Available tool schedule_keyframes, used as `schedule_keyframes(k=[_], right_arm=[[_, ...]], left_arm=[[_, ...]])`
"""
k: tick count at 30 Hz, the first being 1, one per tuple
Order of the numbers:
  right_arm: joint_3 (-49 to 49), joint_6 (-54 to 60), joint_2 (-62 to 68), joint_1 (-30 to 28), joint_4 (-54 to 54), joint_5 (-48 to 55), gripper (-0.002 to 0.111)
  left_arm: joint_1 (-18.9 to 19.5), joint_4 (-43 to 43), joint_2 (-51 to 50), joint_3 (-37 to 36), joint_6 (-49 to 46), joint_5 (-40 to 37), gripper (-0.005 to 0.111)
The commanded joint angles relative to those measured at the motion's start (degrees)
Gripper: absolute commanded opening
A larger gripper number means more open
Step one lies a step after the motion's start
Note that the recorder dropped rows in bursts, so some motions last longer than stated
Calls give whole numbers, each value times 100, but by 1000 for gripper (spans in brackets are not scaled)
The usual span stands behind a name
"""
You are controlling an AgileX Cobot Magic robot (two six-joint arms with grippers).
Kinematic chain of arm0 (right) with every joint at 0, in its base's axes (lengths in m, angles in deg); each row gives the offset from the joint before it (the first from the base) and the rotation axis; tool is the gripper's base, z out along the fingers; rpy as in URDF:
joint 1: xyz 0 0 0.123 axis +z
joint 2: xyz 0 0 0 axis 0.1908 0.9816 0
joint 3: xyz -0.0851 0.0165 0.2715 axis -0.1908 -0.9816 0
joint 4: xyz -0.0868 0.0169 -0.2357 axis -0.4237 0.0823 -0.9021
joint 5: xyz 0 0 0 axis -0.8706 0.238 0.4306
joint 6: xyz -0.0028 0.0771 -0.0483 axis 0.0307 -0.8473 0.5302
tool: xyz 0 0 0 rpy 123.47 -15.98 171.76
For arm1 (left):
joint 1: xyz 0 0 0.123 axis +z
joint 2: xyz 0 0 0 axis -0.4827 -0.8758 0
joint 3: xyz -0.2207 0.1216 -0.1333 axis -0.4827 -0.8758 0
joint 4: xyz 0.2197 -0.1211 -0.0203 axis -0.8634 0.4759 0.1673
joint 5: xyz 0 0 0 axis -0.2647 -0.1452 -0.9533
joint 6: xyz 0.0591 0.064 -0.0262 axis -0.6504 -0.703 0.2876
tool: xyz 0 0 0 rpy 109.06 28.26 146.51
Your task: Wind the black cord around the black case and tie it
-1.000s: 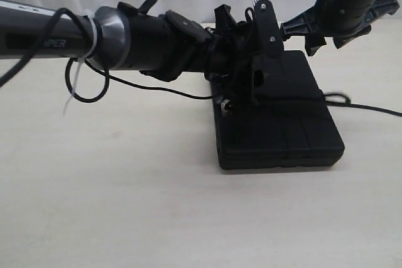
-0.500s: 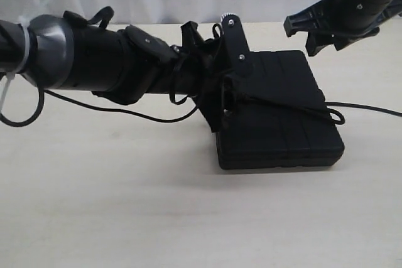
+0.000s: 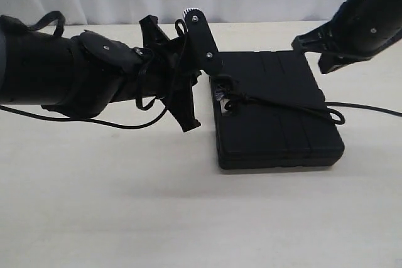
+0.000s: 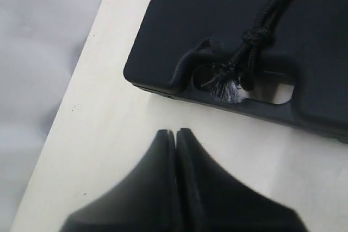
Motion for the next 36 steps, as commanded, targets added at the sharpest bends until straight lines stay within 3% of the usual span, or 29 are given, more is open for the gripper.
schedule_keyframes(k=[1,4,6,12,18,25,36], right_arm=[[-427,316,-25,-1442,723,-482,4],[-858,862,-25,-2468,1857,-1067,6],[-1173,801,37,-3058,2008,-1569,19],[-1159,790,1010,-3454,2304,-1752,51],[-694,790,1608,-3497,2446,-1894,51],[249,657,2244,-3984,2378,-1036,51],[345,483,2570,-4441,2349,-1200,51]], left_arm=[[54,-214,104,-34,41,-566,0],[54,-670,104,-34,30,-1434,0],[54,-684,104,-34,20,-1508,0],[54,-684,104,-34,20,-1508,0],[54,-673,104,-34,20,-1522,0],[54,-637,104,-34,20,-1522,0],[54,-638,104,-34,20,-1487,0]])
